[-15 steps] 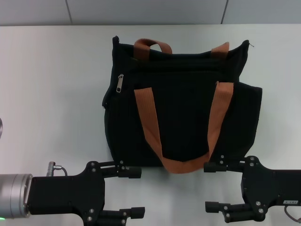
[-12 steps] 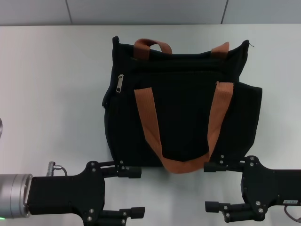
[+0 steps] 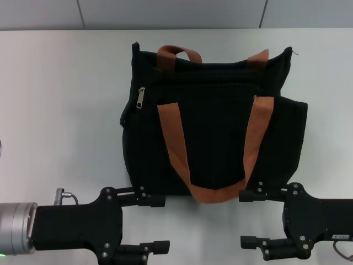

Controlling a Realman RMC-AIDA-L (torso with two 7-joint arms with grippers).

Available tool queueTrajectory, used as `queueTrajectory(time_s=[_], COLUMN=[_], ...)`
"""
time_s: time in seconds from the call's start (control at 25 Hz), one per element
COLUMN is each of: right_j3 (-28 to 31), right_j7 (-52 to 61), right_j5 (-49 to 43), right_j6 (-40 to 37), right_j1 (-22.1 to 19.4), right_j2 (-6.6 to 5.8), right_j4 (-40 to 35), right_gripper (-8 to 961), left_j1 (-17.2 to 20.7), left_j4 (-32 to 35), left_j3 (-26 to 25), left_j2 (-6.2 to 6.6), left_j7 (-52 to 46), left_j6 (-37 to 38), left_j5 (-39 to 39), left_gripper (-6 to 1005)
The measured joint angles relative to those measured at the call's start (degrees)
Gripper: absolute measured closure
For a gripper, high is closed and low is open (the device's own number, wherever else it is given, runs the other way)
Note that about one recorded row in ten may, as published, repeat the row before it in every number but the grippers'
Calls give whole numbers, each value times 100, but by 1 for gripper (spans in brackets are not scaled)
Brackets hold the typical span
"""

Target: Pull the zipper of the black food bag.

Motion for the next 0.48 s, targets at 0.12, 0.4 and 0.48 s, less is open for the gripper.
queueTrajectory(time_s=[0.12, 0.4, 0.48], right_j3=[24, 52, 51], right_j7=[0, 0, 0], right_j5=[4, 18, 26], right_j6=[0, 51, 58], right_j1=[3, -20, -20], right_j2=[0, 0, 0], right_j4=[0, 0, 0], right_gripper=[171, 172, 172], left_j1=[-4, -105, -164], left_j4=[12, 25, 32], left_j3=[-14, -523, -891], left_j2=[-17, -201, -274], left_j7=[3, 146, 208], left_j6=[47, 334, 575], left_j5=[-26, -46, -50], left_gripper=[289, 304, 309])
